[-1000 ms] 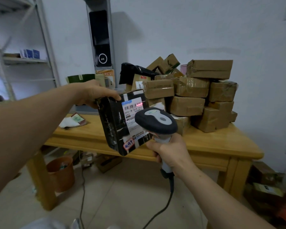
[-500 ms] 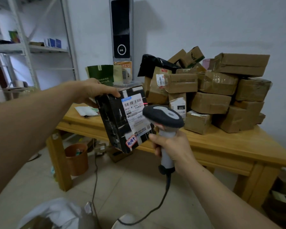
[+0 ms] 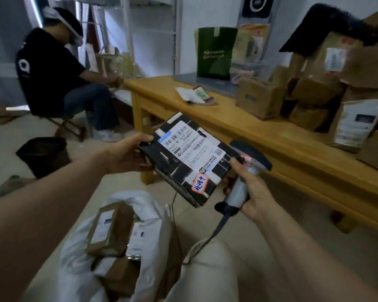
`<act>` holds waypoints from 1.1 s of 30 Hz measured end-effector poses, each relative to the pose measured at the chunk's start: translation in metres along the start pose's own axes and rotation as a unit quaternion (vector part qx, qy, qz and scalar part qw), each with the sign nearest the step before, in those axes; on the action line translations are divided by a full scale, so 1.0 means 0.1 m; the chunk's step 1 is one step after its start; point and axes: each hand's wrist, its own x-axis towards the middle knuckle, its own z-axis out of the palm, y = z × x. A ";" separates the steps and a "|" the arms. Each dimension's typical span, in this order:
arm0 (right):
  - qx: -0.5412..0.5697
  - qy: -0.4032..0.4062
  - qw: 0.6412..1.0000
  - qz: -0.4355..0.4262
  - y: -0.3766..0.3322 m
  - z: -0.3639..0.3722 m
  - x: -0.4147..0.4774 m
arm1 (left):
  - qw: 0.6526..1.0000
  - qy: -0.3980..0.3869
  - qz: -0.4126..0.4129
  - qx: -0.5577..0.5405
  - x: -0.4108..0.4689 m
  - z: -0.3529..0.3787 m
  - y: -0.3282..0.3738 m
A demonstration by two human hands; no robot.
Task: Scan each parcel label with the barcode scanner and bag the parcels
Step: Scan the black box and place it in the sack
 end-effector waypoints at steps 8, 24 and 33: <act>-0.063 -0.061 0.991 0.101 0.75 0.76 0.62 | 0.984 0.119 -0.068 -0.110 0.03 -0.93 -0.88; -0.365 -0.178 0.904 0.136 2.65 1.64 1.29 | 0.796 0.463 -0.378 -0.097 -0.08 -1.83 -3.80; -0.356 -0.152 0.905 0.175 2.89 1.44 1.57 | 0.774 0.468 -0.426 0.001 0.30 -2.02 -4.58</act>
